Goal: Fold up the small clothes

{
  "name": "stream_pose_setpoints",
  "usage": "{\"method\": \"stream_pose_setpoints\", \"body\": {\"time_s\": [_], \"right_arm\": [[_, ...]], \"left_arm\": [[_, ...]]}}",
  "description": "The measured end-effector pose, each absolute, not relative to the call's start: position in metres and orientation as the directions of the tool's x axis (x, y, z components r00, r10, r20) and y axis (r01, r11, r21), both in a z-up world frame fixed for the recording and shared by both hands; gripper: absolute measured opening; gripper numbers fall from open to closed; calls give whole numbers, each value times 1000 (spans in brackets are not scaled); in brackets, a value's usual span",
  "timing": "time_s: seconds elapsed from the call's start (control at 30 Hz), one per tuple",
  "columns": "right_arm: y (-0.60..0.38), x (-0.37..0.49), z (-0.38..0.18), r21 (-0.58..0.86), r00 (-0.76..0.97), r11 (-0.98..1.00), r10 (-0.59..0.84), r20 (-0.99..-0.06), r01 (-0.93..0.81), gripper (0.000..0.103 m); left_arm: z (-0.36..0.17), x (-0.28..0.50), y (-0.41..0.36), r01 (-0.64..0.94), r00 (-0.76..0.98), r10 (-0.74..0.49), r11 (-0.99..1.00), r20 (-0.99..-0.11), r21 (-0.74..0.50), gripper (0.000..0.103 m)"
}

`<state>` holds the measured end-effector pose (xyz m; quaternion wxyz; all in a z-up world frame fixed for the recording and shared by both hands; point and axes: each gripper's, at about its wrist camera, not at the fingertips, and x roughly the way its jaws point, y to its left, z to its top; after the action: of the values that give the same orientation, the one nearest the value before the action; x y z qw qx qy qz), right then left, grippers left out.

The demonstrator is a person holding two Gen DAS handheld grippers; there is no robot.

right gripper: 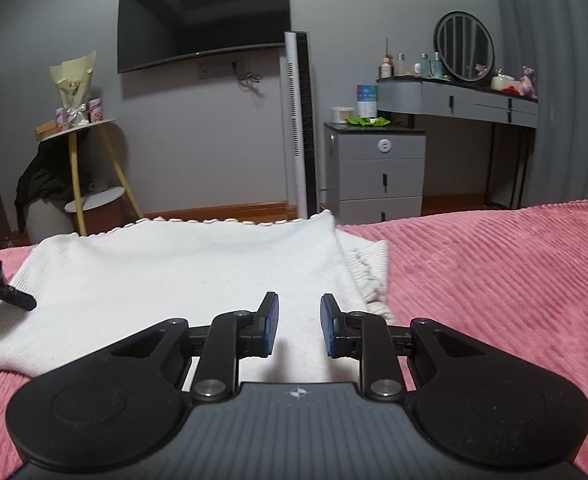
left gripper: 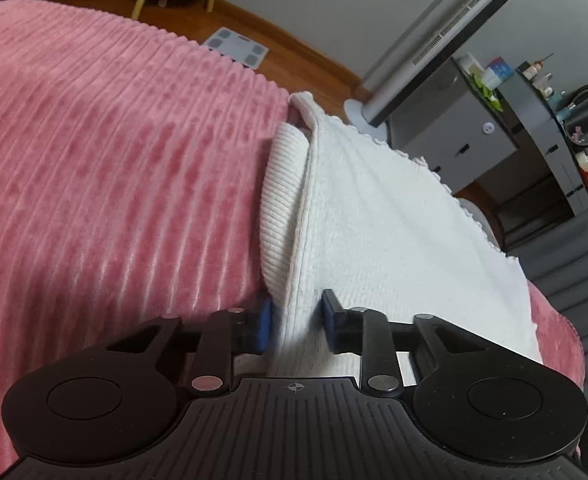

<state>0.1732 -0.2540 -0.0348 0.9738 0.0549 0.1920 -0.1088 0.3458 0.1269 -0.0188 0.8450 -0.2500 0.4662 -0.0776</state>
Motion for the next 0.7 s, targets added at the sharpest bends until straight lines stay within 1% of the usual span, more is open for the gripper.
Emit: {"method": "stream_pose_setpoints", "body": {"time_s": [0.1, 0.17, 0.27, 0.43, 0.53, 0.63, 0.67, 0.7], "right_arm": [[-248, 173, -35, 45, 911, 976, -180, -372, 211, 22], [-246, 174, -36, 34, 911, 978, -178, -371, 205, 22], [-245, 180, -40, 39, 907, 979, -168, -386, 198, 22], [-254, 183, -43, 70, 901, 974, -168, -400, 214, 22], [-261, 182, -43, 94, 901, 970, -170, -398, 224, 22], [-268, 181, -45, 127, 902, 966, -159, -402, 227, 22], [-271, 181, -46, 141, 902, 964, -153, -405, 226, 22], [-273, 181, -47, 152, 902, 963, -144, -408, 223, 22]], "left_arm": [[-3, 346, 121, -106, 554, -357, 866, -752, -489, 22], [15, 344, 111, -69, 569, -338, 888, -749, -454, 22], [46, 337, 83, 20, 604, -310, 927, -734, -375, 22], [81, 327, 9, 189, 628, -335, 941, -702, -281, 22], [78, 322, -35, 265, 617, -358, 933, -701, -244, 22], [58, 319, -70, 309, 591, -365, 926, -719, -216, 22], [49, 318, -79, 314, 585, -357, 927, -728, -203, 24], [40, 316, -84, 315, 579, -347, 930, -738, -190, 29]]}}
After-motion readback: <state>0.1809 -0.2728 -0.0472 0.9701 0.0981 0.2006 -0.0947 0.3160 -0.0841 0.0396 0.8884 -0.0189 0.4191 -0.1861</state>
